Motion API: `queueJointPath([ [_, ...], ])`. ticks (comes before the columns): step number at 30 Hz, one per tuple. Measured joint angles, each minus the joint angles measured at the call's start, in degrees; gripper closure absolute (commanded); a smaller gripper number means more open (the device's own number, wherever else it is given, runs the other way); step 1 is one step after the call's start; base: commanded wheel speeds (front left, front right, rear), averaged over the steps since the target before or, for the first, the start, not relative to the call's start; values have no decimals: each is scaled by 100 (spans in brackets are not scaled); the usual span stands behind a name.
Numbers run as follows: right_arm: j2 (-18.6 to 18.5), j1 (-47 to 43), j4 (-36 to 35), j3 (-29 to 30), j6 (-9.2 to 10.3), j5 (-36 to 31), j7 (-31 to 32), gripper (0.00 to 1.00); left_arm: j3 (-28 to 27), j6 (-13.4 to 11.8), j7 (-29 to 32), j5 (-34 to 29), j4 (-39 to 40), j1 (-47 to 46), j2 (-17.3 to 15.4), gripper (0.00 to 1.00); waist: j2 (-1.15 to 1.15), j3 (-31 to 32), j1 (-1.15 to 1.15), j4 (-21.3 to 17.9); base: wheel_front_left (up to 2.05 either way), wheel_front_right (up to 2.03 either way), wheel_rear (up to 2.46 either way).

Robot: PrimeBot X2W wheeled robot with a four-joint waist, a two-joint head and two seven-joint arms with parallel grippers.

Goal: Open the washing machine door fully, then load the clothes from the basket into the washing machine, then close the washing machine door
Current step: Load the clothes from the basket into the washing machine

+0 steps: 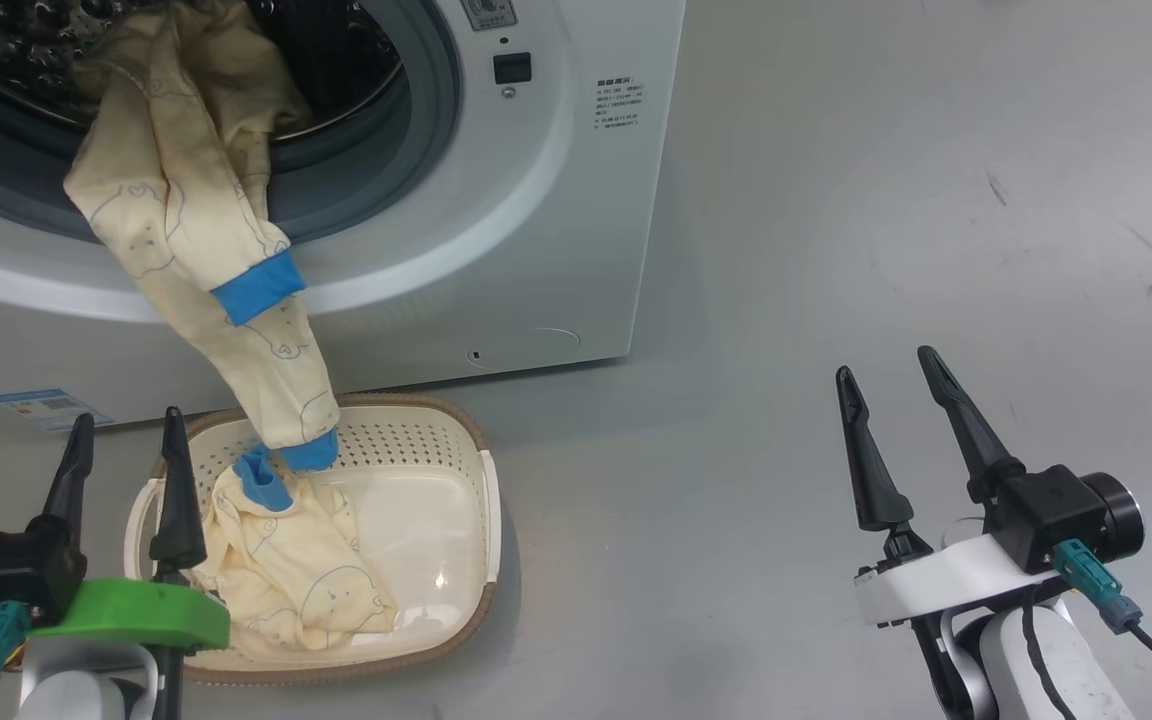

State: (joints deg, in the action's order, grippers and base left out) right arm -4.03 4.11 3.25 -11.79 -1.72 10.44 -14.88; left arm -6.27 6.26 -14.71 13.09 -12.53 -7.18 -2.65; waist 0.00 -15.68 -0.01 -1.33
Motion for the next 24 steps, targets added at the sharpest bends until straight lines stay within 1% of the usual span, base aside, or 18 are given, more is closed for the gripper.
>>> queueJointPath([
  [18, 23, 0, -48, 22, -67, -42, 0, 0, 244, -98, 0, 20, 187, 168, 11, 0, 0, -86, 0, -30, 0, 0, 0],
  [24, 25, 2, -131, 27, -74, -53, 0, 0, 327, -120, 7, 52, 168, 193, 14, 0, 0, -226, 0, -4, 0, 0, 0],
])
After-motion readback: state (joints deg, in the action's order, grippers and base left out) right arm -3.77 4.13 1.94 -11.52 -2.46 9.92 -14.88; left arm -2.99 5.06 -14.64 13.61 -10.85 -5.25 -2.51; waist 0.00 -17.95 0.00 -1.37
